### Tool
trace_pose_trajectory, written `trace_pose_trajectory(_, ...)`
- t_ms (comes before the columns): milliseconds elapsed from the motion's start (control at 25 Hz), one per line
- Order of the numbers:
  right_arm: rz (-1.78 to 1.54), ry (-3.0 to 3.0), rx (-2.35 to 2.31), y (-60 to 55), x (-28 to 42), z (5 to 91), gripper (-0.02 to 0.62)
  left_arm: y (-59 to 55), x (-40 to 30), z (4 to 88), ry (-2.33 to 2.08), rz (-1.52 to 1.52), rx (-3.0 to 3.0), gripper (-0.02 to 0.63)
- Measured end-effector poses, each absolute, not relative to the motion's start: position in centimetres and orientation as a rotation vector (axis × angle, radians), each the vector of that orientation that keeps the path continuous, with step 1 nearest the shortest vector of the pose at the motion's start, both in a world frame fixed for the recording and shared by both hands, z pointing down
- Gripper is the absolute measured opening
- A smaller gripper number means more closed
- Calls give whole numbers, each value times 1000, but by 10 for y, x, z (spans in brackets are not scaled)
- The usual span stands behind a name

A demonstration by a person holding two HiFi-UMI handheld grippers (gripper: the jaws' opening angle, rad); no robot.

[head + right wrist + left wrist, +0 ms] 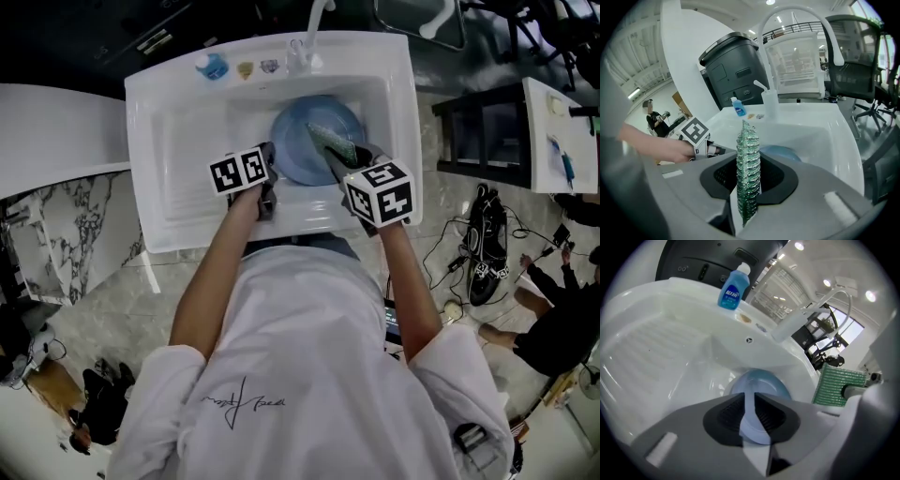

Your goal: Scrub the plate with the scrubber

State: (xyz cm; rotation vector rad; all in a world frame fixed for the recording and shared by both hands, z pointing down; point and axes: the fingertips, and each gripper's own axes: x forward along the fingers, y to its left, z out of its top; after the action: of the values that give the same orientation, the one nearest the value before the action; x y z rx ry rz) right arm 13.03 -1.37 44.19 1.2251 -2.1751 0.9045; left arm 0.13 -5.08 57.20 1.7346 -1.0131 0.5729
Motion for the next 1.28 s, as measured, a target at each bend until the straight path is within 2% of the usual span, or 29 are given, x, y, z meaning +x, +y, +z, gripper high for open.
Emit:
trace_pose_trajectory(80, 916, -2167, 1219, -19, 128, 447, 55, -48, 1, 585, -987, 586, 1683, 142)
trace_pose_trajectory(160, 929, -2157, 1205, -22, 124, 455, 55, -45, 2, 597, -963, 591, 1630, 158)
trace_pose_trajectory(960, 1101, -1935, 767, -54, 91, 556, 55, -38, 2, 652, -903, 600, 1432, 158)
trace_pose_trajectory(1280, 1275, -1859, 599, -51, 72, 588, 55, -31, 6, 665, -886, 651, 1427, 155)
